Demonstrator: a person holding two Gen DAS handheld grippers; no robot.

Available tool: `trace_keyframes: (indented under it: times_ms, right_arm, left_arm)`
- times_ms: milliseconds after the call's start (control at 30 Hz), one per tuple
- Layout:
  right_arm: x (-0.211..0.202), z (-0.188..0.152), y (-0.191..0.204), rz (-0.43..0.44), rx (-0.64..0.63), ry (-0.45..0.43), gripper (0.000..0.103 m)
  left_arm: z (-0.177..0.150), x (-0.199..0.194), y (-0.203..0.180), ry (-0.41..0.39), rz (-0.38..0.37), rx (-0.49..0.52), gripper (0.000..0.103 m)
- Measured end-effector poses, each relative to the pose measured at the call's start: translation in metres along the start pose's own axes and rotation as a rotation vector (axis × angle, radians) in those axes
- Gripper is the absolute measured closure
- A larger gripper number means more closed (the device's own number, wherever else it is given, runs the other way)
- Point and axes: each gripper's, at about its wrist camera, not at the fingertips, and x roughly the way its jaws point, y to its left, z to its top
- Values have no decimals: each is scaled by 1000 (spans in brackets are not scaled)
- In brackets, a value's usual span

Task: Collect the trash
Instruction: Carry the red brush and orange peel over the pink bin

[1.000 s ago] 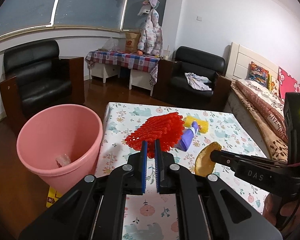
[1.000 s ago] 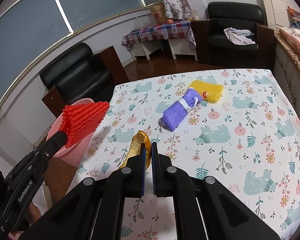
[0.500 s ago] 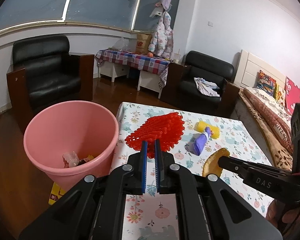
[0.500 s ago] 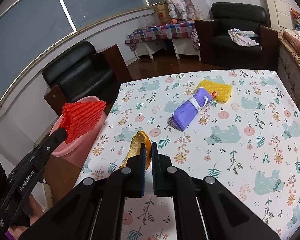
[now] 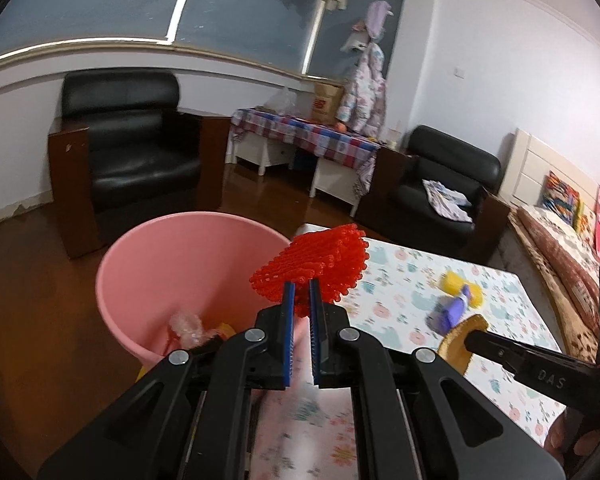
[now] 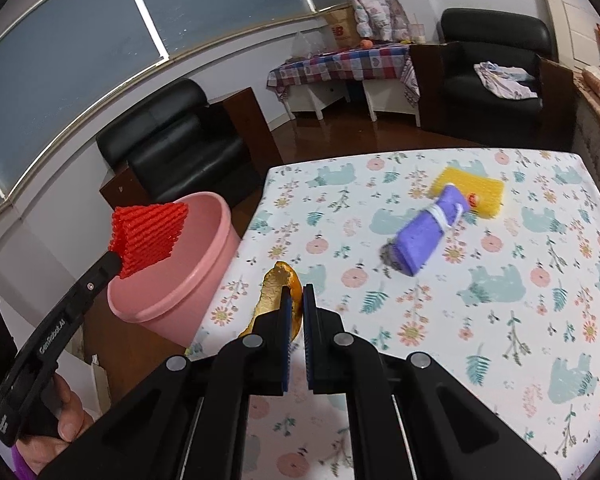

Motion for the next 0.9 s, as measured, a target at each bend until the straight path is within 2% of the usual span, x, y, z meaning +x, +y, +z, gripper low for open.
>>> trace_keyframes:
  times_ms: [400, 900]
  right_arm:
    - [28, 31, 61, 48, -121, -15, 98]
    - [77, 43, 127, 86, -271, -1, 98]
  left_arm:
    - [3, 9, 54, 34, 75, -99, 97]
    - [7, 15, 82, 58, 109, -179, 96]
